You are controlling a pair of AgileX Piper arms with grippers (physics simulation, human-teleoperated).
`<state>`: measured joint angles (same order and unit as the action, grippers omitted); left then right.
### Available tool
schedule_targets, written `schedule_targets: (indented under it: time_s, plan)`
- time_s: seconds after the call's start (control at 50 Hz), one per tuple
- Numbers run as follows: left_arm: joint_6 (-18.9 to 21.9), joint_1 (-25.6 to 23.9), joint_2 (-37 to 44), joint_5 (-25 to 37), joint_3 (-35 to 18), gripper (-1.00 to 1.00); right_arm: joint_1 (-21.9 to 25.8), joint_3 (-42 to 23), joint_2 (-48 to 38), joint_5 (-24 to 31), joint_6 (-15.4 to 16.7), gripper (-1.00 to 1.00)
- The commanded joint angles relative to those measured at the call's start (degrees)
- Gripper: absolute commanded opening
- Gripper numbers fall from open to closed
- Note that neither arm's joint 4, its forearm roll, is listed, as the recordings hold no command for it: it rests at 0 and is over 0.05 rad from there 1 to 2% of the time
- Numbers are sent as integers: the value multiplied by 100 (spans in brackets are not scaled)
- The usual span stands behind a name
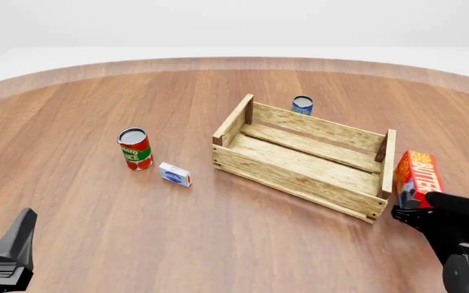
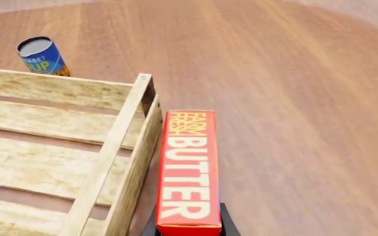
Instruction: Pick up the butter and put it in the tray.
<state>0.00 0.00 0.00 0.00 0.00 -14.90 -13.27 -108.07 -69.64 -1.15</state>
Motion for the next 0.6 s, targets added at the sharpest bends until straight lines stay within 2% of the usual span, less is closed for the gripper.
schedule_targets:
  time_s: [0.02,0.6]
  plan:
    - [0,0,0,0,0,100,-80,231,606,-26,-41,-100]
    - [0,0,0,0,0,100,37,797,1545,-26,26,-100]
